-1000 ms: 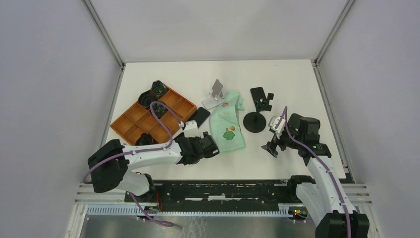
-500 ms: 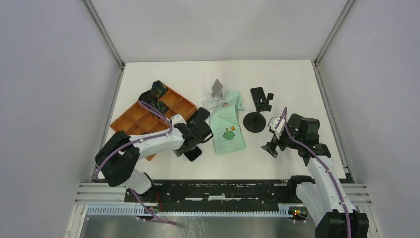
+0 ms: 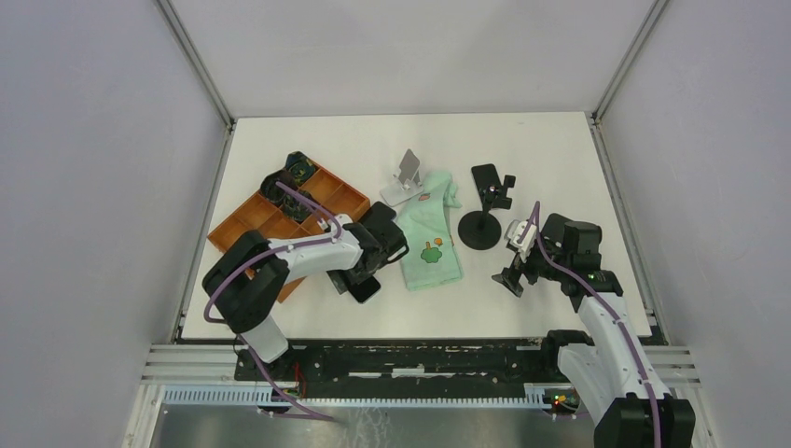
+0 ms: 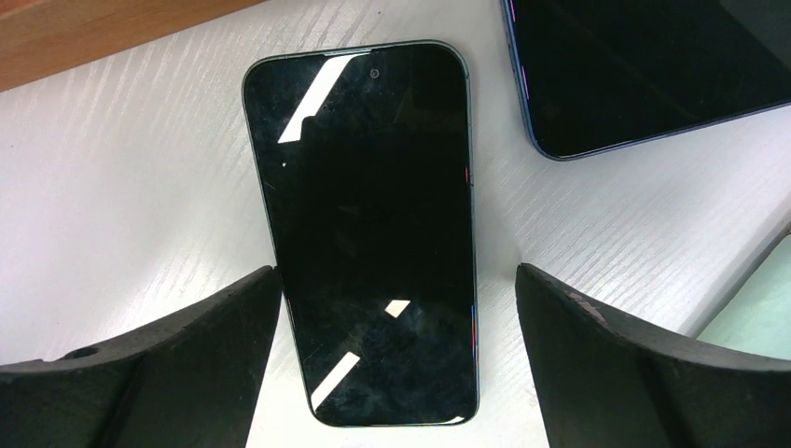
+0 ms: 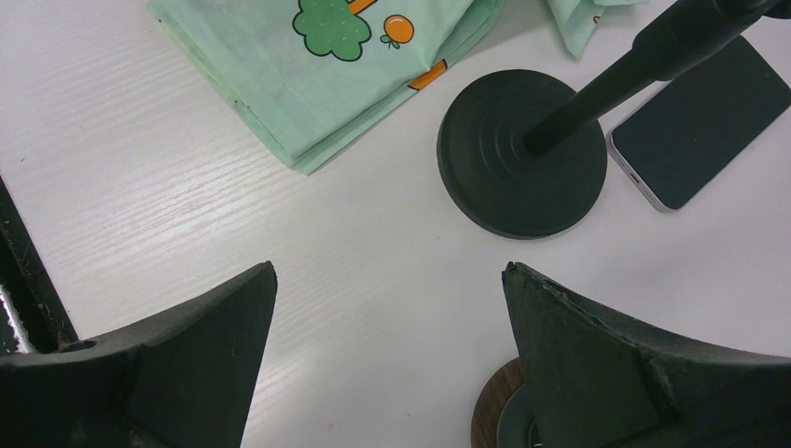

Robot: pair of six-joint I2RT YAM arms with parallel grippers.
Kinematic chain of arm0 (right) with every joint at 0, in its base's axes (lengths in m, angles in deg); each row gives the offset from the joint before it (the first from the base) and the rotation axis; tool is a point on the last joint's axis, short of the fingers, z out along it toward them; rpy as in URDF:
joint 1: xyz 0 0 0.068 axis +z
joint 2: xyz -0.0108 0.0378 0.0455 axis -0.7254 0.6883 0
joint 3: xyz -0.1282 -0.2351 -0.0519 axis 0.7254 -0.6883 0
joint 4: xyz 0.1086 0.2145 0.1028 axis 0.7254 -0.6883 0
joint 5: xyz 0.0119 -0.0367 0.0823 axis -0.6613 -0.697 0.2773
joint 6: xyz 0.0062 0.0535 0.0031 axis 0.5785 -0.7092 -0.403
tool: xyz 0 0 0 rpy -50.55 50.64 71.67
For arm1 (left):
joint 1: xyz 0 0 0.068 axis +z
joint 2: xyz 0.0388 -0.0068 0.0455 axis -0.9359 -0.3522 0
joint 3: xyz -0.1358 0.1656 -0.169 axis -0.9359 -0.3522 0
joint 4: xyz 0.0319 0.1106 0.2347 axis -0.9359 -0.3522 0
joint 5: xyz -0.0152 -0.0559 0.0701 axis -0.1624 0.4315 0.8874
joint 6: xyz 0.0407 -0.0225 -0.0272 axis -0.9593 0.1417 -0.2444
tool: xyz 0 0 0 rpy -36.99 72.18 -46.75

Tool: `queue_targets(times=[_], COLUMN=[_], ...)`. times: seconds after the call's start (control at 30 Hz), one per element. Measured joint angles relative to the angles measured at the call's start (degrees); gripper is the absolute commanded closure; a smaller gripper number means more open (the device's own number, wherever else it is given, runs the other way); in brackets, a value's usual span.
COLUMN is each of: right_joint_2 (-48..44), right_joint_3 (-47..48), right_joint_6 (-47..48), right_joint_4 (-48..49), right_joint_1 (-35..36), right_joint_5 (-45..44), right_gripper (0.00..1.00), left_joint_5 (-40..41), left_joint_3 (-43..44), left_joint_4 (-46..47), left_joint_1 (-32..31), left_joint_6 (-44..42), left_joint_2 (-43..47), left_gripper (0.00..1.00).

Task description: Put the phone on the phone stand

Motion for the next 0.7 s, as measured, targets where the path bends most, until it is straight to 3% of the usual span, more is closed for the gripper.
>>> queue_targets(times=[0.7], right_joint_2=[0.52], right_joint_3=[-0.04], right_joint_6=[0.42], right_joint_4=[0.0], right_joint_1=[0.02], right_joint_5=[0.09], right_gripper=[0.02], left_joint_5=[-1.51], left_joint_3=[-6.43], left_joint_4=[3.65], left_joint_1=[0.72], left_joint_6=[-0.02], left_joint_2=[5.31], left_gripper=[0.0])
